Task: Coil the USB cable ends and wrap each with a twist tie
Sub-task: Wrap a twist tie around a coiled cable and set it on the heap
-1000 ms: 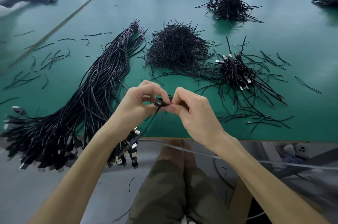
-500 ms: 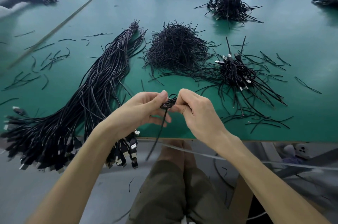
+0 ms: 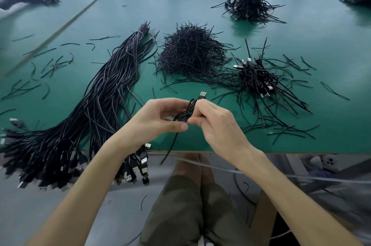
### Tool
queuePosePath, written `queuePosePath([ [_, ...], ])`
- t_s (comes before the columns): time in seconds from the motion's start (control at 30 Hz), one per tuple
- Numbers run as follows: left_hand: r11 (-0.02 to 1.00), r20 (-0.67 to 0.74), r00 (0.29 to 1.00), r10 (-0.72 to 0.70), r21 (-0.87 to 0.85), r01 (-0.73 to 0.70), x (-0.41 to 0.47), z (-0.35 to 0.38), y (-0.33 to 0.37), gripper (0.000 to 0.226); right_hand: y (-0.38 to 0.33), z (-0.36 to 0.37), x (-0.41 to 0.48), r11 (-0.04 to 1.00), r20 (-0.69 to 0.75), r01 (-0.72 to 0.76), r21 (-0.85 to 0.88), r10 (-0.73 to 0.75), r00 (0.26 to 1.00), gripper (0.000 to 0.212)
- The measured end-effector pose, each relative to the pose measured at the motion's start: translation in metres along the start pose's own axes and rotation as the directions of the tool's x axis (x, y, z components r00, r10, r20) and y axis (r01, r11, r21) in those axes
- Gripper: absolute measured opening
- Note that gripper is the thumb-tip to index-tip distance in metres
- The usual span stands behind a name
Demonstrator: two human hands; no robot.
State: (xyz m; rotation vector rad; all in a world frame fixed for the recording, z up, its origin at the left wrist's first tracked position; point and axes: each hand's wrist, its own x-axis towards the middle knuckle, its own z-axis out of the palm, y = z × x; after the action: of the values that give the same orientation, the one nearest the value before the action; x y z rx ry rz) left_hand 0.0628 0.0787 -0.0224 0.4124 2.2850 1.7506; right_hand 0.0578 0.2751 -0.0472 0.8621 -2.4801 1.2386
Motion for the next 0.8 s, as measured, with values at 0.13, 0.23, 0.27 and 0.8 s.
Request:
queuePosePath([
  [0.13,0.996,-0.147,0.987,0.071,0.062,-0.062,0.002,0.009,0.002,0.037,0.0,0.005,0.001,0.994,-0.075,-0.052,0.098,0.059,0.995,0.023],
  [0.23,0.992,-0.228,0.965,0.128,0.02,-0.126,0.002,0.015,0.003,0.025,-0.003,0.01,0.001,0.98,-0.154,-0.077,0.185,0.107,0.982,0.021],
  [0.27,0.988,-0.248,0.956,0.154,0.005,-0.158,0.003,0.016,0.002,0.024,-0.004,0.012,0.002,0.973,-0.171,-0.083,0.216,0.121,0.978,0.021],
  [0.8,0.982,-0.339,0.932,0.128,-0.089,-0.168,0.005,-0.002,-0.004,0.005,-0.017,0.007,0.002,0.929,-0.052,-0.113,0.352,0.14,0.989,0.024],
])
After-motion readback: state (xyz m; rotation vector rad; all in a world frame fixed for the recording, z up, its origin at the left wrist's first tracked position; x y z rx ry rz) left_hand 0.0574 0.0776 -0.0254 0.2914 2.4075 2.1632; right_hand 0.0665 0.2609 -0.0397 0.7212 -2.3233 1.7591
